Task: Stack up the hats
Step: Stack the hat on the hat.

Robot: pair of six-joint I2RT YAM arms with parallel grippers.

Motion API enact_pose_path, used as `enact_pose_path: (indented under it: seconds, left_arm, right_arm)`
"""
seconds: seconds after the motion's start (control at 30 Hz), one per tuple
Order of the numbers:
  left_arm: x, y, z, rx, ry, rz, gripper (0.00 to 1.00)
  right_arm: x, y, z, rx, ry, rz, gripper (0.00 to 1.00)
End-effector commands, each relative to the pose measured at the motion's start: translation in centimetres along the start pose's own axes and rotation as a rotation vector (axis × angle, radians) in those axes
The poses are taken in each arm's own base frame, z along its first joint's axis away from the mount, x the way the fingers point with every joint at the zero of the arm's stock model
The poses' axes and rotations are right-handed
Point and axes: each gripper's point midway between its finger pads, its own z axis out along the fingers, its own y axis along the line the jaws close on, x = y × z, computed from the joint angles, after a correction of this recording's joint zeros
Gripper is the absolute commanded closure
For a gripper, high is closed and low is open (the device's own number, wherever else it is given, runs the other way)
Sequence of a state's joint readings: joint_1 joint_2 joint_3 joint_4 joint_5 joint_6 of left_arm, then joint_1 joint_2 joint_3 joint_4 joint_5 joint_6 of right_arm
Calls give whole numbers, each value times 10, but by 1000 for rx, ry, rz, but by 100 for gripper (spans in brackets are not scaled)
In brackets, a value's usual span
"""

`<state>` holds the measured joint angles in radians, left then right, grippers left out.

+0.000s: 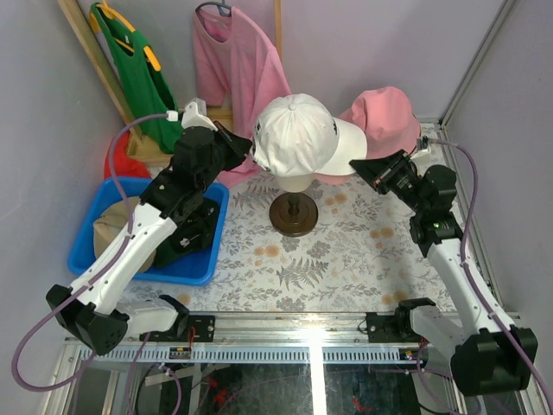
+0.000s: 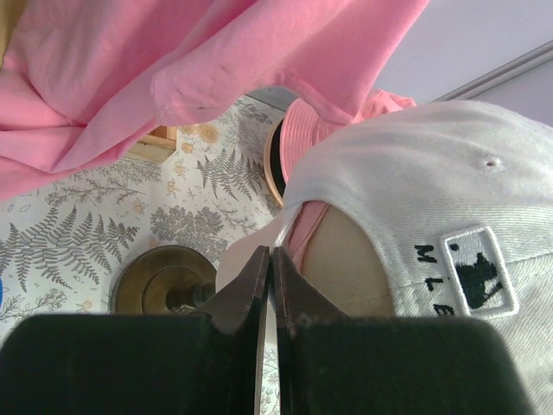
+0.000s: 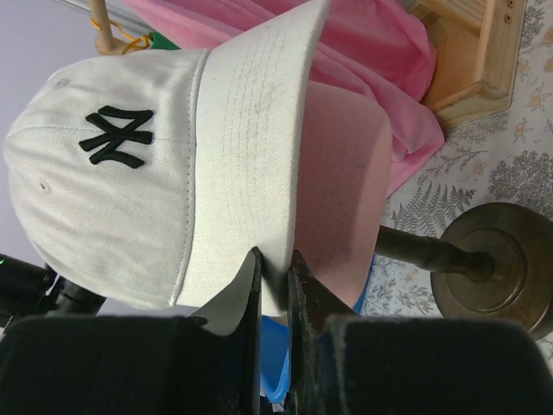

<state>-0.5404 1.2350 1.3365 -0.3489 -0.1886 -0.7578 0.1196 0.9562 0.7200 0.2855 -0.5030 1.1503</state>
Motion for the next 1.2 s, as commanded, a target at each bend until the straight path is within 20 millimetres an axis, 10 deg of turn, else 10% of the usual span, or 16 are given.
enact_pose_path:
  seconds: [0.0,0.57,1.17]
  left_arm:
    - [19,1,-11,21,65,-3,100]
    - [6,4,-15,-4,13,-10,90]
    - [-15,-3,-16,-15,-55,-26,63]
  right_arm:
    - [55,-115,-3,394,249,51,100]
    - [30,-112,13,382,255,55,100]
    - [-16,-54,9,238,156,12,57]
